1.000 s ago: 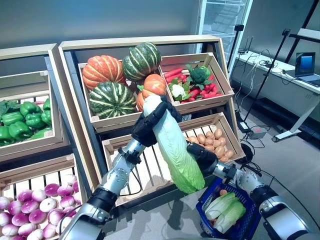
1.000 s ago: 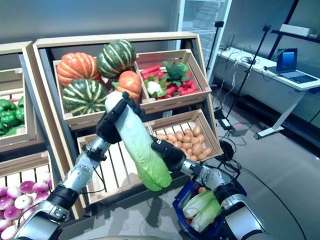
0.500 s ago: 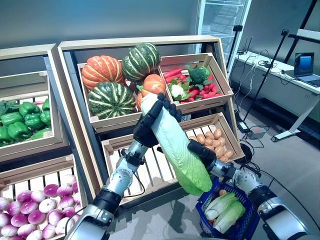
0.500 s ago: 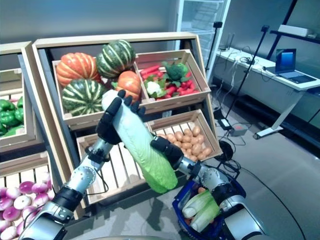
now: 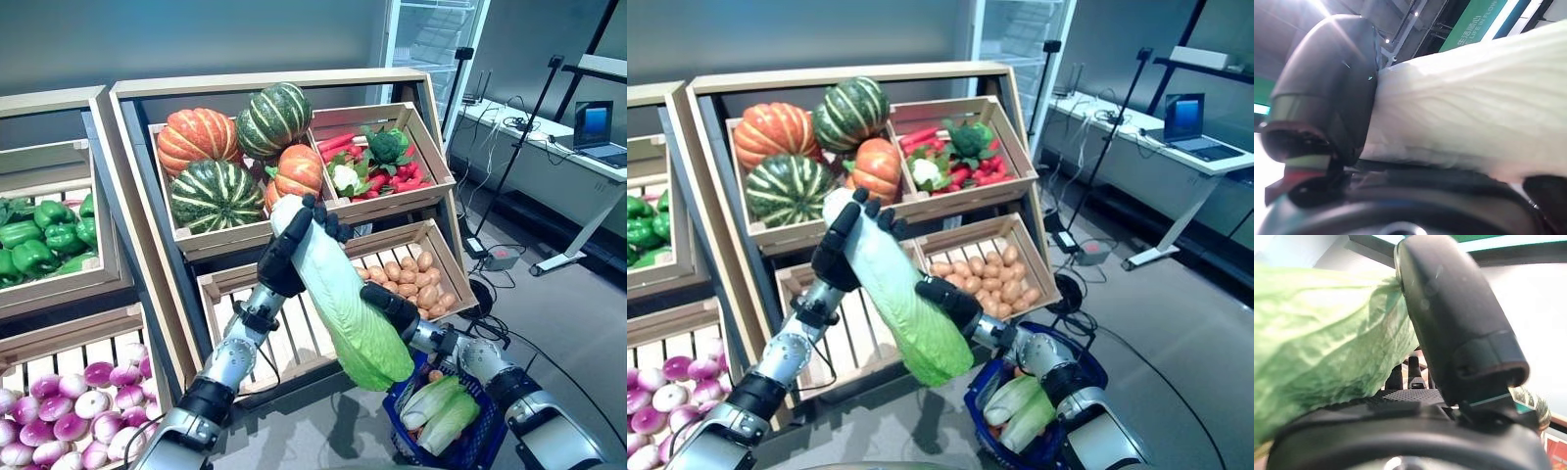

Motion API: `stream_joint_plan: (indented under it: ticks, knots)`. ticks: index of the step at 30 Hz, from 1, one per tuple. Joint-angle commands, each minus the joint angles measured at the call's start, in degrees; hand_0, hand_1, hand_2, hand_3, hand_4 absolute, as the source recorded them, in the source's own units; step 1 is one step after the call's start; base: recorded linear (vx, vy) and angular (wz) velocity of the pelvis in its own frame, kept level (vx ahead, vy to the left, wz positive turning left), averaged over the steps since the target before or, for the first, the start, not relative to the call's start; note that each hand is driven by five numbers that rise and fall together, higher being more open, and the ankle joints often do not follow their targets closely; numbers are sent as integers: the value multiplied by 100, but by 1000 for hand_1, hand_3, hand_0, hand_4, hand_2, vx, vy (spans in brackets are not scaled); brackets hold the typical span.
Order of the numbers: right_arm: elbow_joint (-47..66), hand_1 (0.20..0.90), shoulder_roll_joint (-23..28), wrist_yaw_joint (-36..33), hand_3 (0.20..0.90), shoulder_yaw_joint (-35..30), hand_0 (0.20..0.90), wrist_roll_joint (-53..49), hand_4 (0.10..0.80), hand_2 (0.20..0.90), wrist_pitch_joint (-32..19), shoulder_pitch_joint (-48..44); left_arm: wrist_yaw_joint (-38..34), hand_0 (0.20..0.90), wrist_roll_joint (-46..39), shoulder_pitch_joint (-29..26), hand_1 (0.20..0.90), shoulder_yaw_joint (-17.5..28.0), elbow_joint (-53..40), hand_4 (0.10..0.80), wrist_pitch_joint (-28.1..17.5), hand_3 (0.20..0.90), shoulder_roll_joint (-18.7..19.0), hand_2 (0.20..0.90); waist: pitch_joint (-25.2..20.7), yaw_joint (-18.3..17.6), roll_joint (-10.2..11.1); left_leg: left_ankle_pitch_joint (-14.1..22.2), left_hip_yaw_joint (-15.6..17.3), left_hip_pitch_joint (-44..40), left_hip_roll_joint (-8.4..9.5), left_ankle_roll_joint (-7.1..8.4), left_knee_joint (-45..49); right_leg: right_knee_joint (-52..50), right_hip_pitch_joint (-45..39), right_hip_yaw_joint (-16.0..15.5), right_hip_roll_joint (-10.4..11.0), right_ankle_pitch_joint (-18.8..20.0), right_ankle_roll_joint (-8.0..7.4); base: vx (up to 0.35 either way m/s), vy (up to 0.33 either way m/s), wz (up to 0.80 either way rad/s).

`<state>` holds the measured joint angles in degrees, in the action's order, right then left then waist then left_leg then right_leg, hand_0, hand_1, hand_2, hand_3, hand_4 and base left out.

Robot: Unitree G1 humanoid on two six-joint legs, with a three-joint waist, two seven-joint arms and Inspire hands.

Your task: Put vegetables into the basket

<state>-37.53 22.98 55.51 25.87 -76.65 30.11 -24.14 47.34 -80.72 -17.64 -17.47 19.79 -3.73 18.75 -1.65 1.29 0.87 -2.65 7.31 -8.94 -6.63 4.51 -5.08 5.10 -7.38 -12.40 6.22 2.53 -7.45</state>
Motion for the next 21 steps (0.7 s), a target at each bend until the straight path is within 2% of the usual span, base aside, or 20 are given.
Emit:
stream_joint_plan:
  ticks: [1, 15, 16, 17, 21]
  knots:
    - [1160, 300, -1814, 277, 300, 388, 300, 76, 400, 300, 260, -1608, 532, 300, 1458, -1158, 300, -1526, 273, 400, 911, 300, -1357, 300, 149, -119, 243, 476, 39, 43, 450, -152, 8, -10, -110, 119, -6, -149, 76, 0, 0, 0]
    - [898, 300, -1701, 176, 300, 312, 300, 151, 400, 300, 98, -1592, 353, 300, 1590, -1371, 300, -1226, 311, 400, 713, 300, -1226, 300, 158, -149, 198, 466, 76, 4, 439, -147, 11, -10, -133, 149, -20, -158, 77, 2, 1, -2]
    - [888, 300, -1671, 132, 300, 287, 300, 106, 400, 300, 65, -1585, 259, 371, 1613, -1355, 371, -1178, 304, 447, 741, 371, -1208, 371, 155, -146, 199, 464, 80, 4, 435, -143, 15, -10, -133, 147, -20, -155, 77, 0, 0, 0]
    - [885, 300, -1658, 102, 300, 272, 300, 85, 400, 300, 41, -1581, 208, 900, 1614, -1348, 900, -1157, 309, 800, 733, 900, -1199, 900, 154, -145, 199, 463, 81, 4, 434, -142, 17, -10, -134, 146, -19, -154, 77, 0, 0, 0]
    - [828, 300, -1441, 3, 300, 89, 300, 114, 400, 300, 4, -1471, 188, 900, 1693, -1220, 900, -959, 344, 800, 721, 900, -1076, 900, 154, -137, 193, 467, 95, 1, 425, -131, 16, -10, -135, 132, -25, -159, 78, 0, 0, 0]
